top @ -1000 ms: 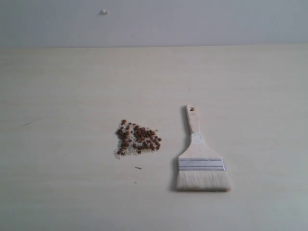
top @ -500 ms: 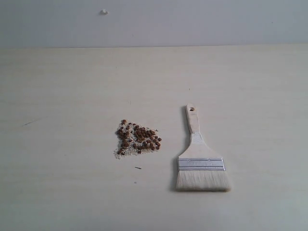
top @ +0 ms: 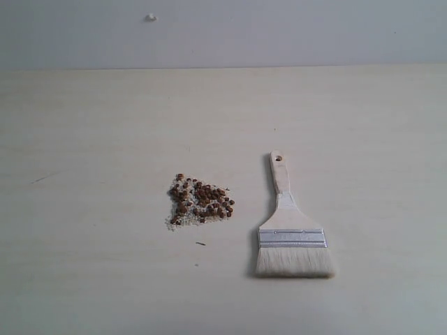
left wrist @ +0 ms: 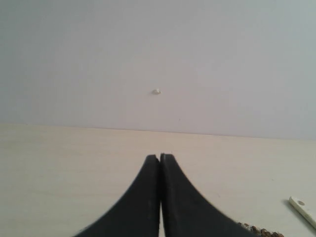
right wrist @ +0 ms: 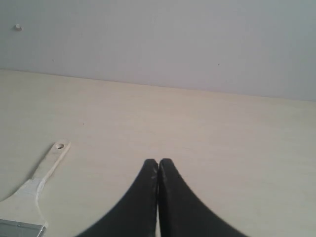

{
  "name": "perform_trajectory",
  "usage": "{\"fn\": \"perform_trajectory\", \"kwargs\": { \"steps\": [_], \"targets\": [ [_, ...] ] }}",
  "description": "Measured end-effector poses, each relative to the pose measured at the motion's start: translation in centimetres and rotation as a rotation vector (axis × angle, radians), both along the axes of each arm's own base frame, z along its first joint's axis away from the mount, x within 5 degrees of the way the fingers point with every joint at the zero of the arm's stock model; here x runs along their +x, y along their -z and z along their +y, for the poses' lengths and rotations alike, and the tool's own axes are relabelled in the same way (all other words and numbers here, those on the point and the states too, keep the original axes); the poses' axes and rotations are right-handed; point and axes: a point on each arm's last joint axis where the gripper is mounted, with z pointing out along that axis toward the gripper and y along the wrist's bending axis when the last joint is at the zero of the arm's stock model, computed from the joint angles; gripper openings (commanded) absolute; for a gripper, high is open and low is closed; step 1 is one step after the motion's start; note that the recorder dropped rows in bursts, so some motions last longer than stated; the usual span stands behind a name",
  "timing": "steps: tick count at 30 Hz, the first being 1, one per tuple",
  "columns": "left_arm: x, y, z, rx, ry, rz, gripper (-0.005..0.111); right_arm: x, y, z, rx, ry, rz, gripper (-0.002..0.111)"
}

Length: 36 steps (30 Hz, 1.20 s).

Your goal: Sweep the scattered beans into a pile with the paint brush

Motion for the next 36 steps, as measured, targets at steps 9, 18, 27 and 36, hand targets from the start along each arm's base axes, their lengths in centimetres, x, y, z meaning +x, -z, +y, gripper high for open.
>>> {"fn": "perform_trajectory", "kwargs": {
  "steps": [9, 18, 27, 36],
  "targets": [
    [0.0, 0.0, 0.0, 0.000, 0.000, 0.000, 0.000, 0.0, 0.0, 0.0, 0.000, 0.000, 0.000, 0.000],
    [0.0, 0.0, 0.0, 0.046, -0.004, -0.016, 0.000, 0.0, 0.0, 0.0, 0.000, 0.000, 0.001, 0.000],
    [0.0, 0.0, 0.1, 0.095, -0.009, -0.033, 0.000, 0.0, 0.0, 0.0, 0.000, 0.000, 0.001, 0.000],
    [0.1, 1.5, 0.7, 0.164, -0.091, 0.115, 0.000, 0.0, 0.0, 0.0, 0.000, 0.000, 0.004, 0.000]
  ]
}}
